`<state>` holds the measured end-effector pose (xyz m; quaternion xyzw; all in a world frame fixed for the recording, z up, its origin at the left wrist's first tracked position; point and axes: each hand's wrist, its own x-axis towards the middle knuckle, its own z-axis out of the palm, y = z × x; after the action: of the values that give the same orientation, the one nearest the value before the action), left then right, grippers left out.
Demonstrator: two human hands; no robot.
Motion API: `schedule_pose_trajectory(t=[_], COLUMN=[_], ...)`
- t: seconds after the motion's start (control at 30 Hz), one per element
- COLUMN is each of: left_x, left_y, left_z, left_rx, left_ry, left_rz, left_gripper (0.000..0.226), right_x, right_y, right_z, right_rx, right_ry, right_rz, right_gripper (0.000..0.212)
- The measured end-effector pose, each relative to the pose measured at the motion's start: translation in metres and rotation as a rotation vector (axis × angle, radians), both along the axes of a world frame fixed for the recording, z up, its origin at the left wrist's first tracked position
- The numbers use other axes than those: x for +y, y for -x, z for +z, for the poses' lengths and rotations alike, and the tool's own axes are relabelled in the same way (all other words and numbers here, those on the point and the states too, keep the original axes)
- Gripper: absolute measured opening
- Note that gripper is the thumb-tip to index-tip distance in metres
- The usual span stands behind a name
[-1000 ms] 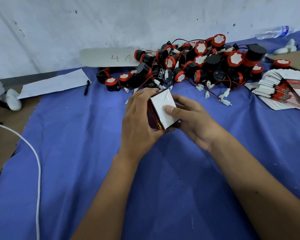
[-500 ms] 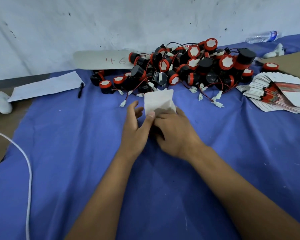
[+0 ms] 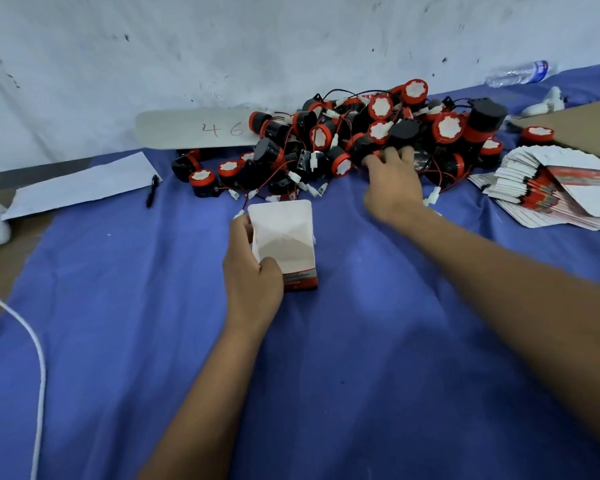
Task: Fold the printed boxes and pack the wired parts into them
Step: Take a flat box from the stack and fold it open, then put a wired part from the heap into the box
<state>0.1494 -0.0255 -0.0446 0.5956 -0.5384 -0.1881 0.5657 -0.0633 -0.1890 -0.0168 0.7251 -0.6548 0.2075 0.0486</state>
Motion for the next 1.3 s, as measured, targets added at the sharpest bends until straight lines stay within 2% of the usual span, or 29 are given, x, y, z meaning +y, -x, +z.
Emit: schedule_pose_trajectory(t=[0.13,0.2,0.3,0.4,0.57,0.73,0.8,0.9,1.07,1.13,1.23,1.27,1.3], left_x=[-0.002,-0.002,-0.001,0.001,0.003,0.004,0.004,0.005,0.003,0.002,0.005,0.006,0.006], left_y=[-0.003,-0.004,-0.004,-0.003,0.000,0.005,0.004,0.003,0.004,0.004,0.004,0.003,0.004], left_z=[-0.003,-0.003,-0.002,0.000,0.002,0.004,0.005,0.005,0.004,0.004,0.004,0.004,0.004], left_rx=[0.041,0.057,0.102,0.131,0.107,0.052,0.051,0.052,0.070,0.086,0.125,0.135,0.139], left_ry=[-0.015,-0.015,-0.021,-0.031,-0.059,-0.040,-0.040,-0.040,-0.059,-0.057,-0.060,-0.062,-0.066], left_rz=[0.015,0.010,-0.012,-0.018,-0.054,-0.067,-0.064,-0.060,-0.053,-0.045,-0.044,-0.045,-0.041], left_gripper=[0.065,0.061,0.049,0.041,0.032,0.037,0.033,0.031,0.029,0.031,0.032,0.033,0.032], right_x=[-0.050,-0.059,-0.056,-0.047,-0.036,-0.018,-0.017,-0.021,-0.016,-0.002,0.025,0.035,0.044], right_y=[0.000,-0.002,-0.007,-0.003,0.008,-0.013,-0.023,-0.023,-0.028,-0.035,-0.042,-0.044,-0.044], right_z=[0.012,0.011,0.008,0.000,0.003,-0.001,-0.006,-0.006,-0.010,-0.012,-0.009,-0.005,-0.001], right_rx=[0.102,0.142,0.151,0.038,0.089,0.072,0.113,0.052,0.146,0.089,-0.068,-0.229,-0.478], right_ry=[-0.140,-0.130,-0.063,-0.102,-0.063,0.027,0.031,-0.082,-0.199,-0.200,-0.223,-0.237,-0.268], right_rz=[0.014,-0.017,-0.066,-0.126,0.014,0.060,0.026,-0.118,0.137,0.165,0.143,0.124,0.111], right_gripper=[0.080,0.086,0.074,0.063,0.077,0.081,0.081,0.074,0.062,0.061,0.049,0.049,0.051])
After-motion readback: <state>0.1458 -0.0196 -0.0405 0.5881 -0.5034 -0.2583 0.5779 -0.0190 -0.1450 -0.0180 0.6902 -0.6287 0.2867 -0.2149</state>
